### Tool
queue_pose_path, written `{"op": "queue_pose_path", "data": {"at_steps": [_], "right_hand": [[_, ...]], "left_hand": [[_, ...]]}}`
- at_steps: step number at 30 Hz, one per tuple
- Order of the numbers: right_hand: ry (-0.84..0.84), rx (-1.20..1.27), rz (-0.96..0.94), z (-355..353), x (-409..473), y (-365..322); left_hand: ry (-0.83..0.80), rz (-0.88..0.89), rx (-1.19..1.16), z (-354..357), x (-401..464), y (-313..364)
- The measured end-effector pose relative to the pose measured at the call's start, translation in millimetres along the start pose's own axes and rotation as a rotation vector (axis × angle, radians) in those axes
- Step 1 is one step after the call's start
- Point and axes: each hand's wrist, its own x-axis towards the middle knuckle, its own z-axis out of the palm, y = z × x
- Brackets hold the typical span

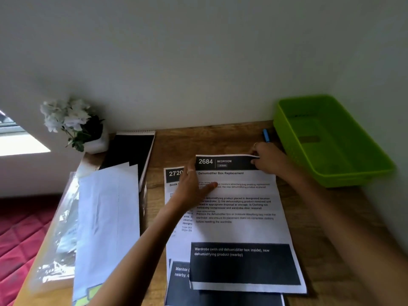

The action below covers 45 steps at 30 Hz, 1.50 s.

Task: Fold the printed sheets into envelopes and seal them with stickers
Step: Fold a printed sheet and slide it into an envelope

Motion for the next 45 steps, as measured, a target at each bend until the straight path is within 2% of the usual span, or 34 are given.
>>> {"op": "queue_pose_path", "data": {"at_steps": [2, 5, 9, 15, 24, 29, 35, 39, 42, 45], "right_hand": [[0.051, 0.007, -0.005, -1.0, 6.3, -0.3], [0.141, 0.033, -0.011, -0.2, 14.1, 0.8], [0.264, 0.093, -0.028, 8.1, 15.8, 5.6], [0.388, 0.154, -0.054, 7.7, 18.6, 2.4], [0.426, 0.144, -0.087, 10.0, 21.6, 6.9], [0.462, 0.195, -0.125, 11.2, 21.4, 7.0], [0.463, 0.228, -0.222, 14.0, 11.6, 9.1], [0.498, 0.181, -0.349, 20.7, -4.0, 11.3], [0.47, 0.122, -0.406, 30.8, -22.3, 18.0], [0.4, 0.06, -0.432, 41.3, -38.7, 26.8]], "left_hand": [[-0.022, 0.081, 0.038, 4.7, -4.2, -4.9], [0.053, 0.199, 0.19, 9.3, 1.2, -12.5], [0.132, 0.192, 0.154, 10.6, 11.6, -15.6], [0.214, 0.118, -0.104, 2.5, 36.2, -15.7], [0.238, 0.156, -0.205, -2.4, 46.5, -15.6], [0.222, 0.061, -0.364, -9.4, 47.0, -2.3], [0.206, -0.043, -0.554, -25.2, 53.4, -1.4], [0.212, 0.016, -0.621, -39.8, 53.0, 7.7], [0.165, 0.093, -0.532, -46.9, 47.2, 13.0], [0.062, 0.219, -0.145, -43.4, 42.4, 10.3]]}}
